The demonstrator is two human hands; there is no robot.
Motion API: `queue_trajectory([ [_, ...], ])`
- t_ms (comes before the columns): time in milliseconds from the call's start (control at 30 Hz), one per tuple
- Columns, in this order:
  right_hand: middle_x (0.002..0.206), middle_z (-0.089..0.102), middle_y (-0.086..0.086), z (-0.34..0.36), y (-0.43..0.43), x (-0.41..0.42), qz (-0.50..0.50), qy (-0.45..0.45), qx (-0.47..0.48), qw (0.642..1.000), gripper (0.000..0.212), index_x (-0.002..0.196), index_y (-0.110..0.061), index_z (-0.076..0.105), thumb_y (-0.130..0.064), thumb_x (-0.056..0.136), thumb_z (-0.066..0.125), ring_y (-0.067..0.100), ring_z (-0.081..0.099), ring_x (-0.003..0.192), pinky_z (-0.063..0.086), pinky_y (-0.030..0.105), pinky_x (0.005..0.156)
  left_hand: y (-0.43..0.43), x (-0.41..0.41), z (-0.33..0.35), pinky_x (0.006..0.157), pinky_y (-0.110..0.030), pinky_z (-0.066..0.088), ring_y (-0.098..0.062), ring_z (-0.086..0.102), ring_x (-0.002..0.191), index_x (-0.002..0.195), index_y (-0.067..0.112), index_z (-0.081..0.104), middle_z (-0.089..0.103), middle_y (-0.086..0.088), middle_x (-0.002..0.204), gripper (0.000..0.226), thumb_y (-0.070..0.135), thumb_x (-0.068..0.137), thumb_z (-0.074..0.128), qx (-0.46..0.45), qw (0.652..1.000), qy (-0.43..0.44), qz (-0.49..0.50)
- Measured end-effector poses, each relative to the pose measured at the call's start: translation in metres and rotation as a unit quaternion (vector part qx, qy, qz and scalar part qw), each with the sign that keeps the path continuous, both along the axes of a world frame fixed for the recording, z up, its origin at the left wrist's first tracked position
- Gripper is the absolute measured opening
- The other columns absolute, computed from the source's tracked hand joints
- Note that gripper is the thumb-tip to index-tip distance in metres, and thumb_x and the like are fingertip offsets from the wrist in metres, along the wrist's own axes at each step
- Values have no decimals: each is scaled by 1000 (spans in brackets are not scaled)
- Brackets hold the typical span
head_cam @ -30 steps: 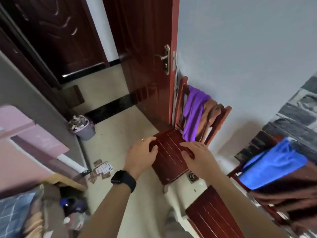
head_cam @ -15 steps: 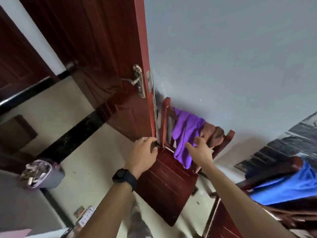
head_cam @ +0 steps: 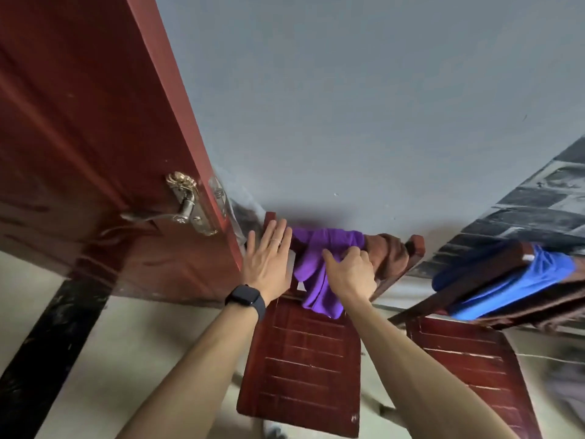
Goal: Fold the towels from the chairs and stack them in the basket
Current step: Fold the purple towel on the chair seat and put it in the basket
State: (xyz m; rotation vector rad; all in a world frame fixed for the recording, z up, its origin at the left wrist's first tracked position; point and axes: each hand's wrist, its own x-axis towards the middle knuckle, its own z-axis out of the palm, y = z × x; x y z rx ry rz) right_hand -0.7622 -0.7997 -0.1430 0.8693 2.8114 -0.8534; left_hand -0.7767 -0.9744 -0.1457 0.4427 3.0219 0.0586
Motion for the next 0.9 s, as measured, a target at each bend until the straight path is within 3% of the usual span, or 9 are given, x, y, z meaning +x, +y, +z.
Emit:
queue_trajectory([
  [233,87,65,2,33,9,15,-17,40,-77,996,21,83,-20,53,-40,87,49,30,62,84,51,40,78,-6,-1,-10,118,-60,15,-19,-13,153,158,14,17,11,-1,167,85,38,86,54,-17,1000,-9,-2],
  [367,73,61,-2,84,21,26,-44,99,-184,977,23,83,-12,56,-34,90,52,24,57,75,44,36,74,8,10,6,118,-50,24,-24,23,149,144,16,48,41,-7,154,62,33,87,61,185,980,15,67],
  [400,71,59,-3,99,24,27,-51,118,-214,968,26,86,-9,58,-34,90,53,21,55,71,44,36,74,15,17,14,116,-46,31,-26,37,142,136,16,55,52,-7,145,54,35,85,63,289,951,-19,112],
  [467,71,58,-2,126,29,33,-51,142,-281,948,32,92,-5,59,-36,88,56,19,56,69,53,39,73,29,34,42,108,-43,42,-28,57,123,119,18,64,66,-5,124,50,50,81,60,505,826,-162,189],
  [533,81,63,2,148,32,44,-44,147,-355,922,31,98,-4,61,-34,89,59,20,65,76,63,41,73,42,51,64,107,-43,44,-30,62,118,116,13,69,71,-6,118,59,58,81,58,645,685,-267,208],
  [567,88,65,4,158,33,51,-40,145,-381,912,30,102,-4,61,-32,92,59,21,68,80,63,43,74,45,59,73,108,-44,43,-29,63,118,118,11,69,72,-6,118,60,58,82,60,675,657,-279,184],
  [733,88,63,9,180,48,112,-35,160,-452,877,30,104,-2,61,-31,100,57,19,67,72,59,35,62,54,102,115,89,-32,56,-28,68,108,121,5,63,72,-14,115,34,9,88,70,736,630,-225,104],
  [833,86,58,8,161,67,160,-49,172,-475,862,29,102,-5,63,-33,101,56,19,60,71,50,31,61,49,132,120,87,-40,57,-28,70,105,116,15,66,73,-9,114,36,12,82,77,739,602,-274,130],
  [900,85,58,3,146,79,191,-80,174,-469,862,24,103,-11,65,-31,103,52,17,58,70,48,24,54,42,152,115,74,-37,56,-27,70,94,101,18,65,73,-7,105,29,16,76,80,722,593,-316,164],
])
